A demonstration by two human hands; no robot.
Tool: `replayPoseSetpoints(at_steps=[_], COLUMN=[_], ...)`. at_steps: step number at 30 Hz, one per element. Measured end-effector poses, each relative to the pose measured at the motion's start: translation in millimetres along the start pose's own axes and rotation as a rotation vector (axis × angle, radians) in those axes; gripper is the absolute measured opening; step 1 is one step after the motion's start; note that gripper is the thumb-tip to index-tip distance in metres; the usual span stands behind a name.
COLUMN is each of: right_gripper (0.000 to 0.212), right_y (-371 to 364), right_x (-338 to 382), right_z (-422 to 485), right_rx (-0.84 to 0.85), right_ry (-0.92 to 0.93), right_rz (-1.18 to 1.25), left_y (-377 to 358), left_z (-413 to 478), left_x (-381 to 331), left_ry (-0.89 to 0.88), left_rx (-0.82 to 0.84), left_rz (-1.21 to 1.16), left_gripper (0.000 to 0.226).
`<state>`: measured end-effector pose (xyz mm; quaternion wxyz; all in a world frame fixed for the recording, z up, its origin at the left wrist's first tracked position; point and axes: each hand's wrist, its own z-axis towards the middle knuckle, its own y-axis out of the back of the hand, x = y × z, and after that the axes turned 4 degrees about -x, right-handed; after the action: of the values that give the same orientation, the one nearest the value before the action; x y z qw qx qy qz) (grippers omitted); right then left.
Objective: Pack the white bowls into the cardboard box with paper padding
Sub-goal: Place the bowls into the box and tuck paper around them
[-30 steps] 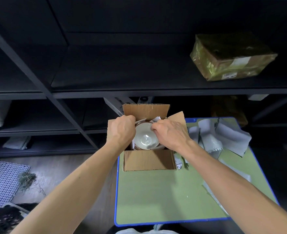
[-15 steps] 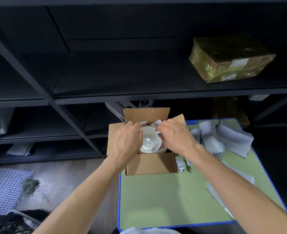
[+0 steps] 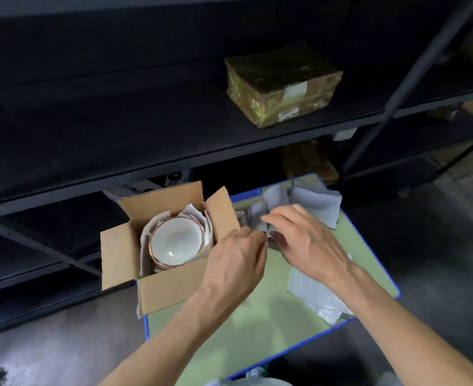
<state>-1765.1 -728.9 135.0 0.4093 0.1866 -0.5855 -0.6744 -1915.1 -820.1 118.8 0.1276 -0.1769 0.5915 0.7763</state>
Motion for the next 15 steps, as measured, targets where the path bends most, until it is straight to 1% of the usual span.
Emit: replayPoseSetpoints(at_steps=[3, 5, 10, 15], right_gripper=[0.03, 0.032, 0.04, 0.046], right_y=[-0.8, -8.8, -35.5, -61.6], right_x=[-33.0, -58.0, -113.1, -138.2], right_z=[-35.6, -59.5, -114.3, -148.9], right_rx=[0.022, 0.113, 0.345, 0.497], right_ry=[-0.114, -0.223, -0.525, -0.751], right_rz=[-0.033, -0.054, -0.047, -0.022], left_y=[-30.5, -54.7, -115.6, -162.4], left_z=[1.5, 2.4, 10.1, 20.7], left_x=[-24.9, -36.3, -43.7, -47.1], left_ry=[-0.069, -0.08, -0.048, 0.015], left_rx=[0.101, 0.194, 0.445, 0.604], left_rz=[-0.032, -0.028, 0.092, 0.138], left_gripper=[0.022, 0.021, 0.031, 0.036])
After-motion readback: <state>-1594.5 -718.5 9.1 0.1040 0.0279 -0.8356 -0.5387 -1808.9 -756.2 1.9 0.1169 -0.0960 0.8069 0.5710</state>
